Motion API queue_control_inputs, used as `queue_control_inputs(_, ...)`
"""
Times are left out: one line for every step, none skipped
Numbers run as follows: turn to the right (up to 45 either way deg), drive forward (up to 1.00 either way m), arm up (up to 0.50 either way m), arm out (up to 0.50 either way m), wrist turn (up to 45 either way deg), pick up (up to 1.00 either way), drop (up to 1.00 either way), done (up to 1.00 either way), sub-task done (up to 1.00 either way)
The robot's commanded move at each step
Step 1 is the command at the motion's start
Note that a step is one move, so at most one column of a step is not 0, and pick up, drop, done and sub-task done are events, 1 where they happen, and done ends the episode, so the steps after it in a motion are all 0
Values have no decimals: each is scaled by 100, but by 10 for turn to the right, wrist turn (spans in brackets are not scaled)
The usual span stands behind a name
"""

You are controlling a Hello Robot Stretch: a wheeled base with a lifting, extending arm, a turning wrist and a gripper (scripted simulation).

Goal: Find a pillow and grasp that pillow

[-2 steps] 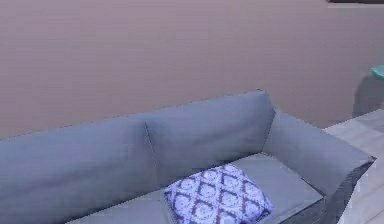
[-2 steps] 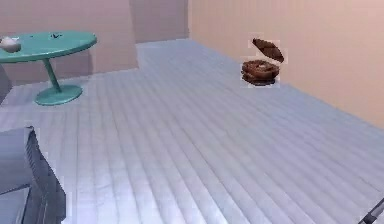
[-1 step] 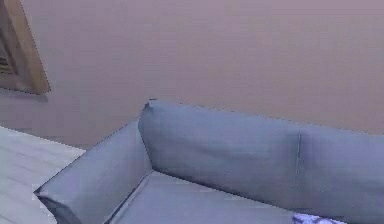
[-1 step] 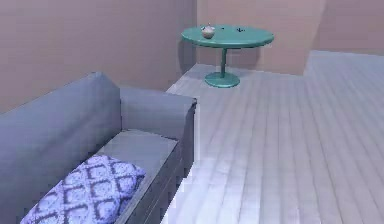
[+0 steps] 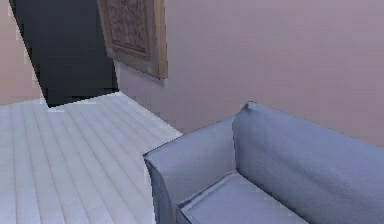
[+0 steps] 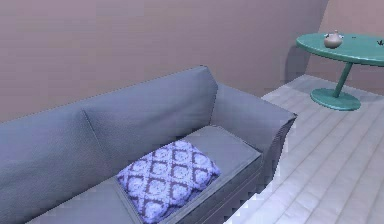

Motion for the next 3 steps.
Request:
queue_control_inputs(0, 0, 50, 0, 0, 0, 0, 0, 0)
queue_control_inputs(0, 0, 8, 0, 0, 0, 0, 0, 0)
queue_control_inputs(0, 0, 0, 28, 0, 0, 0, 0, 0)
